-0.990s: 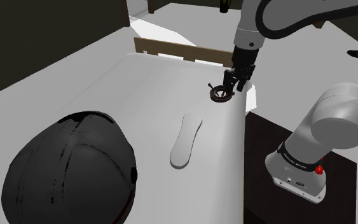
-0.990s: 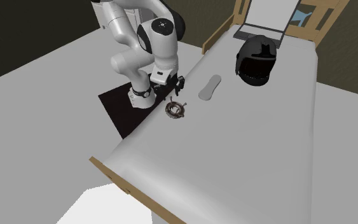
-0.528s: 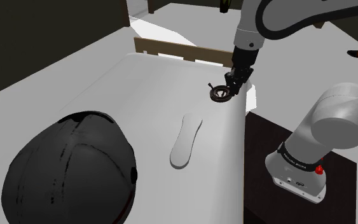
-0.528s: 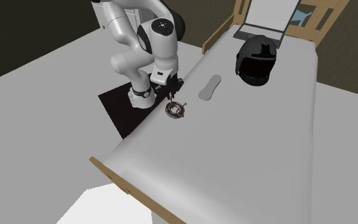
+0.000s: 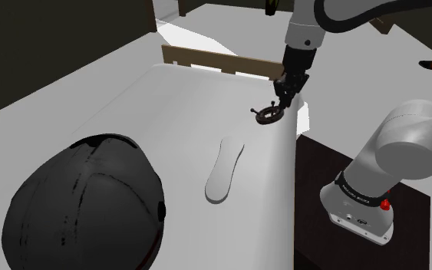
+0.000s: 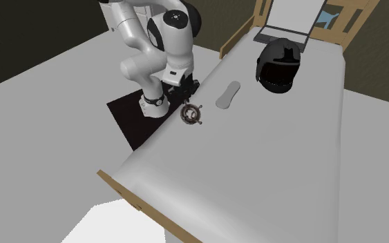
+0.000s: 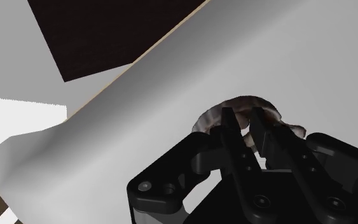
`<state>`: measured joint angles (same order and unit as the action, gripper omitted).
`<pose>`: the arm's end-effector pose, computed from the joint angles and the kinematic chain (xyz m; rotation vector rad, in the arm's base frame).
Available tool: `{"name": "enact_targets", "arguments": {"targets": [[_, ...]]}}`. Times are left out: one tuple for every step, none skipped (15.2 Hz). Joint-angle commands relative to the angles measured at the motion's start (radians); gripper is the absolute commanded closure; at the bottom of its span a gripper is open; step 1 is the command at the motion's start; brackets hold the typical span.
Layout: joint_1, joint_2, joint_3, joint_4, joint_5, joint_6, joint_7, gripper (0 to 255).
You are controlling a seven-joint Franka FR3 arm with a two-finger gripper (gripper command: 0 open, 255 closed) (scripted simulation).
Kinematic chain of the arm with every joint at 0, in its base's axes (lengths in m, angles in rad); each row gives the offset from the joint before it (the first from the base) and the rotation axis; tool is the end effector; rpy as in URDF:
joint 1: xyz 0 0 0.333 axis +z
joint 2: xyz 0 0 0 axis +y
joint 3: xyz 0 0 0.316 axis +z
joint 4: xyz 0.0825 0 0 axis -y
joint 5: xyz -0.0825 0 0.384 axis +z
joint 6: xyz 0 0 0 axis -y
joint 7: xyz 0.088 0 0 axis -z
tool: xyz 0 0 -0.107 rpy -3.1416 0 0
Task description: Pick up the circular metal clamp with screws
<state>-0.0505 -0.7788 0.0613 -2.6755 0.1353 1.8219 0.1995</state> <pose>0.3072 0.0143 0.4576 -3.0367 0.3763 0.1267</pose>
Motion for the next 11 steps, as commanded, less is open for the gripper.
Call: {"name": "enact_targets", "arguments": {"targets": [[-0.001,-0.001,-0.001,0.027,-0.002,-0.028,0.002,255],[-0.001,-0.003,-0.002,0.039,-0.003,-0.042,0.004,255],[-0.001,-0.004,-0.003,0.052,-0.004,-0.056,0.005,255],[-0.001,-0.005,-0.004,0.065,-0.005,-0.070,0.006,255],[-0.002,-0.006,-0.004,0.077,-0.006,-0.083,0.007,255],[-0.002,-0.006,-0.005,0.091,-0.007,-0.097,0.008,255],[-0.002,-0.007,-0.006,0.104,-0.007,-0.110,0.009,255],[-0.002,-0.006,-0.007,0.117,-0.008,-0.124,0.011,255],[-0.002,-0.006,-0.007,0.131,-0.009,-0.137,0.012,255],[-0.002,-0.006,-0.007,0.133,-0.009,-0.139,0.012,255],[-0.002,-0.006,-0.007,0.133,-0.009,-0.139,0.012,255]]}}
